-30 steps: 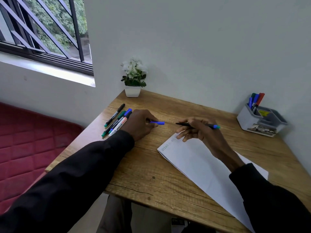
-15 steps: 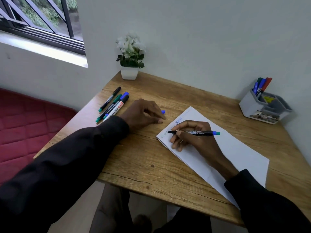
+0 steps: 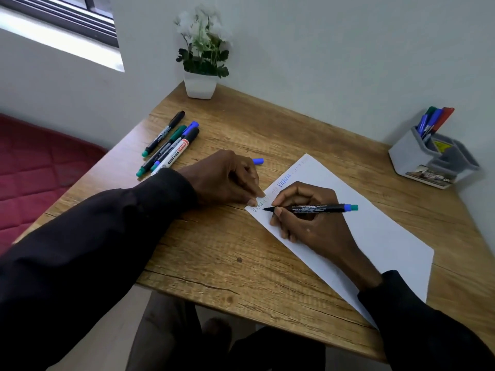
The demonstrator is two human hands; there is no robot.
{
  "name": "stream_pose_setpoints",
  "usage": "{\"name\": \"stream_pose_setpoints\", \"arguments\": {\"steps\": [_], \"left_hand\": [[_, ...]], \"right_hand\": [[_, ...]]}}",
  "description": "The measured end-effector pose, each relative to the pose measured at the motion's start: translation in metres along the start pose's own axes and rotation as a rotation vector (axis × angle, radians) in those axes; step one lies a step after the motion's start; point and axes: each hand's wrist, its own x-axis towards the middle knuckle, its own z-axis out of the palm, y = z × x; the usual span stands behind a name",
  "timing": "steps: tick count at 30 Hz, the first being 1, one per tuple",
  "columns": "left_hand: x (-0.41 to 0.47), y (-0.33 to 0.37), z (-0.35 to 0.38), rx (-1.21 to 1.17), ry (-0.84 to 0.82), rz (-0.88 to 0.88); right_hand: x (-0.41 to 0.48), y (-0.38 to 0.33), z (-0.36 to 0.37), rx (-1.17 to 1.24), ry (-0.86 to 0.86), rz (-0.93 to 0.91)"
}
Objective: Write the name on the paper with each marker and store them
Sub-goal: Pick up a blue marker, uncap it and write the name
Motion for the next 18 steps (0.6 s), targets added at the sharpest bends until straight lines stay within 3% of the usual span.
{"name": "stream_pose_setpoints", "arguments": {"steps": [18], "left_hand": [[0.0015, 0.0007, -0.0021, -0.093, -0.028, -0.006]], "right_hand": [[0.0025, 0.0026, 0.0082, -0.105, 0.012, -0.104]]}}
